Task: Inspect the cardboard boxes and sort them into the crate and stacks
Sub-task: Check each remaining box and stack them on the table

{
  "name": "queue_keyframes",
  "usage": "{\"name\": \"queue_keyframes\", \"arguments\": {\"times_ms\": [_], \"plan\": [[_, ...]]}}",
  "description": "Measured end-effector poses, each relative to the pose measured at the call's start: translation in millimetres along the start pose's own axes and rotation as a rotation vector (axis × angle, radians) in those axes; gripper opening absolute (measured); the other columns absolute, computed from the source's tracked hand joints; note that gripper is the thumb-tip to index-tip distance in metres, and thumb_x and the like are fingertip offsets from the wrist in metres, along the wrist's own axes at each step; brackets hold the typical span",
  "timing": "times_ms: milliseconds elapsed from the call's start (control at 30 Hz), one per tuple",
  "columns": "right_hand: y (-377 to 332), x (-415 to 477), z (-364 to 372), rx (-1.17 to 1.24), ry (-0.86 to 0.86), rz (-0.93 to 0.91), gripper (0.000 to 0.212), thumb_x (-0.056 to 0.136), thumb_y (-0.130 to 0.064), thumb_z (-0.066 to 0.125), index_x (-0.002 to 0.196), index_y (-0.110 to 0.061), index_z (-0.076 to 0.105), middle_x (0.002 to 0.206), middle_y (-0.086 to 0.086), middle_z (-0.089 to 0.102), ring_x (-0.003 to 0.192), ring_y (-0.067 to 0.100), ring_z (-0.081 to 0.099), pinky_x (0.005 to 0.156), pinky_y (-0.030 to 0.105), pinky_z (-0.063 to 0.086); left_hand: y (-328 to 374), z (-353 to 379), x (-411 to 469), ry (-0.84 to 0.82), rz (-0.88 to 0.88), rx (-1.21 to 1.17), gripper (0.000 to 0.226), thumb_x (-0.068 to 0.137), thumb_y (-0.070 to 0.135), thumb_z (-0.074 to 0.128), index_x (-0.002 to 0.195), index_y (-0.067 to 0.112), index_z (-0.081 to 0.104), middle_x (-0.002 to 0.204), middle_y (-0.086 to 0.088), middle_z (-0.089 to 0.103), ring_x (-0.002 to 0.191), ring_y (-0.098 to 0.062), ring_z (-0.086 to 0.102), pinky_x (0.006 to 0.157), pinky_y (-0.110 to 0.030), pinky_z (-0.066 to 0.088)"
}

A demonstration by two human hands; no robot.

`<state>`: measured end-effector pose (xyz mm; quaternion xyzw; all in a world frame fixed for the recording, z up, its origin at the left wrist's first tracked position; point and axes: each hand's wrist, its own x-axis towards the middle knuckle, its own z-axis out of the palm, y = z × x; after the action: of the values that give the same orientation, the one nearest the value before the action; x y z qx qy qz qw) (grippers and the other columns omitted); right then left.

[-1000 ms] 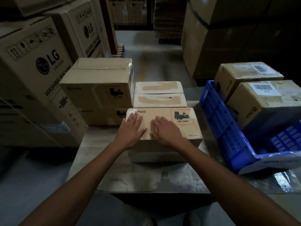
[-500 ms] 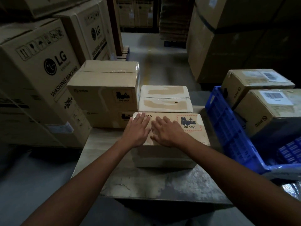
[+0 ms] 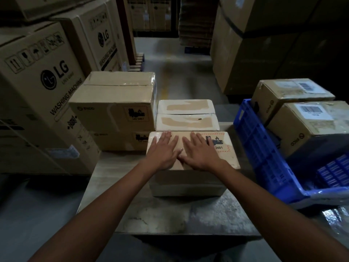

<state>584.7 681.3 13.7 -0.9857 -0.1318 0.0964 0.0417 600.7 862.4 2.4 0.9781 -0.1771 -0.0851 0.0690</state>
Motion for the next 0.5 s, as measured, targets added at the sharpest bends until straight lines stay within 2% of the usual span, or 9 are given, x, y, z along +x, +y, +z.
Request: {"name": "queue_keyframes", "arguments": {"times_ms": [133, 200, 267, 400, 500], "plan": [[8, 1, -11, 0.071, -0.047, -0.021, 0.087, 0.094, -0.075, 0.035, 0.162, -0.028, 0.007, 0.170, 0.012, -0.002, 0.156, 0.030, -0.001, 0.124, 0.056, 0.004, 7, -10, 1, -0.038, 0.015, -0.010, 0.069, 0.102, 0.060, 0.021, 0.160, 0.027, 0.004, 0.167, -0.010, -0.010, 0.154, -0.025, -0.010, 0.123, -0.054, 0.000], [16, -6, -13, 0.099, -0.035, 0.034, 0.089, 0.093, -0.075, 0.039, 0.162, -0.029, 0.005, 0.169, 0.013, -0.007, 0.156, 0.031, -0.004, 0.122, 0.058, 0.005, 12, -9, 1, -0.012, 0.049, -0.038, 0.069, 0.102, 0.060, 0.022, 0.160, 0.026, 0.004, 0.166, -0.009, -0.013, 0.153, -0.024, -0.012, 0.123, -0.054, 0.002], [26, -18, -7, 0.057, -0.005, 0.107, 0.091, 0.092, -0.078, 0.034, 0.162, -0.028, 0.004, 0.168, 0.013, -0.011, 0.156, 0.034, -0.007, 0.121, 0.062, 0.002, 19, -3, 0, 0.013, 0.062, -0.060, 0.070, 0.102, 0.061, 0.022, 0.160, 0.025, 0.005, 0.166, -0.007, -0.014, 0.153, -0.023, -0.014, 0.123, -0.055, 0.002], [33, -32, 14, 0.019, 0.070, 0.141, 0.088, 0.090, -0.080, 0.011, 0.161, -0.029, 0.003, 0.169, 0.013, -0.005, 0.156, 0.032, -0.005, 0.121, 0.063, -0.002, 24, 13, 0, 0.042, 0.043, -0.027, 0.071, 0.100, 0.063, 0.020, 0.160, 0.028, 0.001, 0.167, -0.004, -0.014, 0.153, -0.020, -0.016, 0.123, -0.053, -0.003], [34, -28, 13, 0.031, 0.048, 0.129, 0.086, 0.093, -0.079, 0.017, 0.161, -0.029, 0.001, 0.169, 0.013, -0.007, 0.156, 0.032, -0.007, 0.121, 0.062, -0.003, 24, 11, 0, 0.040, 0.045, -0.027, 0.071, 0.100, 0.063, 0.020, 0.160, 0.028, 0.001, 0.167, -0.004, -0.014, 0.153, -0.020, -0.016, 0.123, -0.052, -0.005]]}}
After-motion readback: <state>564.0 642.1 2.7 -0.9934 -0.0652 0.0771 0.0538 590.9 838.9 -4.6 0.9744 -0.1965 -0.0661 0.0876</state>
